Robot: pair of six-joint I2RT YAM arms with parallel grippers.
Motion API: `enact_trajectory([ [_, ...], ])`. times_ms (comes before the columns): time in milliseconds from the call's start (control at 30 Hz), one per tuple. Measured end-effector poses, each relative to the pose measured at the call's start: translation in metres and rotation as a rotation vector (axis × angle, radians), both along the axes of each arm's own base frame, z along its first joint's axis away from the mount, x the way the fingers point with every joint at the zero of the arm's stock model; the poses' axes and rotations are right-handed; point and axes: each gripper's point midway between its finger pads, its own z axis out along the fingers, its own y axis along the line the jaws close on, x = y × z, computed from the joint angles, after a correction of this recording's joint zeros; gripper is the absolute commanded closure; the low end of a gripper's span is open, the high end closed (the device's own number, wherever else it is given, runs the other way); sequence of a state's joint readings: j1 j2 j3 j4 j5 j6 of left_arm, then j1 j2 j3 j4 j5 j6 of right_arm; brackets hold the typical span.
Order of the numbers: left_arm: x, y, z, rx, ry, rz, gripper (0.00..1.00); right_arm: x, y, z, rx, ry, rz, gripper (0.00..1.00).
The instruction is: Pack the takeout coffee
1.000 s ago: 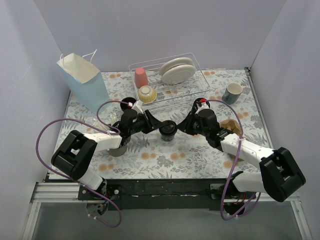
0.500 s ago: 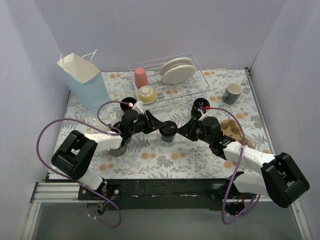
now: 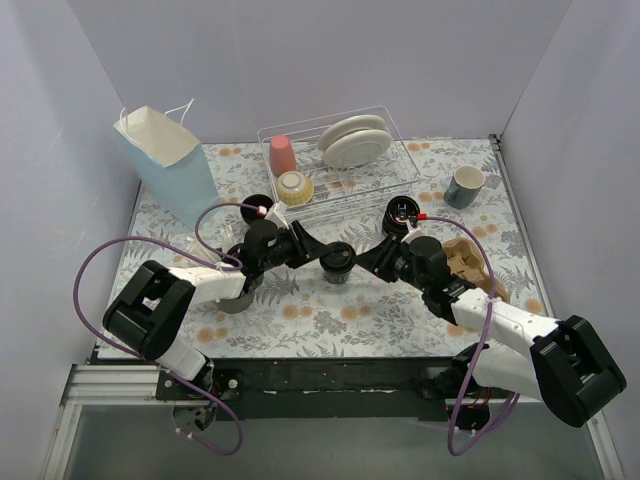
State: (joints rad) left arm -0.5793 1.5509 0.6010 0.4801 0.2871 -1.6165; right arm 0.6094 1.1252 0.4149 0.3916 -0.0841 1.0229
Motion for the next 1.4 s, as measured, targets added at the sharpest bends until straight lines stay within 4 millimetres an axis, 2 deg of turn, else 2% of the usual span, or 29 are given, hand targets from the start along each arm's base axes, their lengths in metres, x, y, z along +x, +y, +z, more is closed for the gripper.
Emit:
enact_trajectory([
  [433, -0.001, -0.003, -0.001, -0.004, 0.007, 0.001, 0.65, 0.003, -0.002, -0.006, 0.000, 0.020, -0.028, 0.66],
  [1000, -0.001, -0.004, -0.001, -0.005, 0.008, -0.001, 0.65, 0.008, -0.005, -0.015, -0.020, 0.037, -0.062, 0.68],
  [1300, -0.002, -0.006, -0.001, -0.005, 0.005, 0.002, 0.65, 0.004, -0.004, -0.016, 0.063, 0.036, -0.083, 0.74],
  [1400, -0.001, -0.007, -0.001, -0.010, 0.002, 0.003, 0.66, 0.003, -0.004, -0.016, 0.102, 0.031, -0.092, 0.79],
])
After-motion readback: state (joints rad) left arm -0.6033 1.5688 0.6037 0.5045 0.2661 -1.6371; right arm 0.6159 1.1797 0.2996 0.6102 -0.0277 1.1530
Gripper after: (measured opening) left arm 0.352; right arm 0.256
